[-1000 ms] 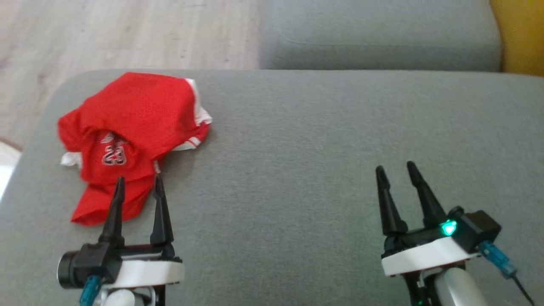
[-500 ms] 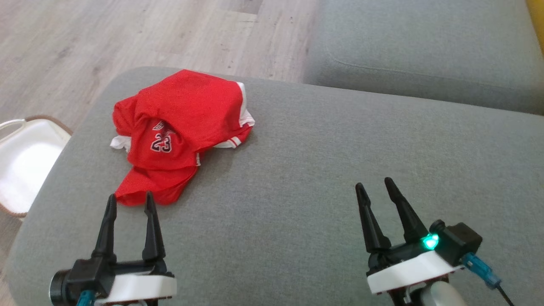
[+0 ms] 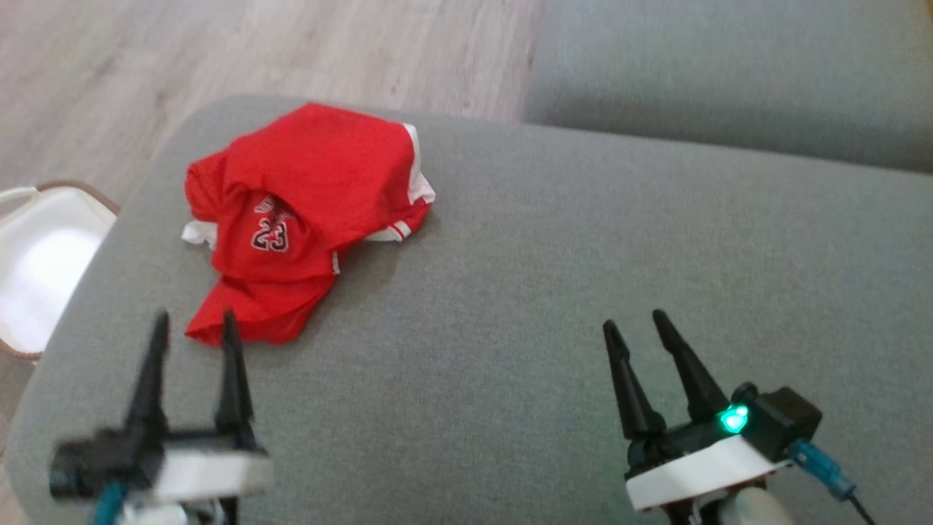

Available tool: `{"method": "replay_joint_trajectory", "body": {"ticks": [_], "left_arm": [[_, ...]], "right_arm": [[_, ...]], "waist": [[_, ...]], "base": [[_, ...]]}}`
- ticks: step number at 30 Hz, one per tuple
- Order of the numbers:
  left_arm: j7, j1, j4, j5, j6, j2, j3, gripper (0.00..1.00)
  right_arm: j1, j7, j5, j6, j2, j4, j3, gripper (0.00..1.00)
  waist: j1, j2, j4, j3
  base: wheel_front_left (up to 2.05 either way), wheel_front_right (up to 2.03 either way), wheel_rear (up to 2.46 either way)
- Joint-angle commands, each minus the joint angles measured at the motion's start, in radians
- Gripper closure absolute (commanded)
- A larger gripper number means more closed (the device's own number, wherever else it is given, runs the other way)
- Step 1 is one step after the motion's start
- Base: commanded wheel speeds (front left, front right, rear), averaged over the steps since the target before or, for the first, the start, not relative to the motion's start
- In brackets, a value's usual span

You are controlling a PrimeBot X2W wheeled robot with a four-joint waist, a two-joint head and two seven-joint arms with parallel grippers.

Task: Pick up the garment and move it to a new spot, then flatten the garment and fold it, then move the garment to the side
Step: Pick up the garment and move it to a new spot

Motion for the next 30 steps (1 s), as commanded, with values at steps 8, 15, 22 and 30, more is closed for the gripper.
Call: {"method": "replay_joint_trajectory", "body": {"ticks": [8,15,22,30], "left_arm": [[0.043,-0.404,0.143,0.000,-0.053,0.178,0.032,0.00],[0.316,-0.744,0.347,-0.063,-0.066,0.331,-0.104,0.00],[0.511,-0.936,0.530,-0.179,-0.066,0.457,-0.289,0.00],[0.547,-0.993,0.694,-0.285,-0.066,0.483,-0.374,0.00]], "right_arm": [[-0.101,-0.011,-0.046,-0.001,-0.006,-0.050,-0.044,0.00],[-0.159,-0.011,-0.053,-0.001,-0.006,-0.084,-0.092,0.00],[-0.217,-0.011,-0.081,-0.001,-0.006,-0.118,-0.130,0.00],[-0.234,-0.011,-0.082,-0.001,-0.006,-0.132,-0.150,0.00]], "waist": [[0.0001,-0.0001,-0.048,0.148],[0.0001,-0.0001,-0.089,0.266],[0.0001,-0.0001,-0.142,0.382],[0.0001,-0.0001,-0.173,0.430]], "base": [[0.00,0.00,0.00],[0.00,0.00,0.00],[0.00,0.00,0.00],[0.00,0.00,0.00]]}}
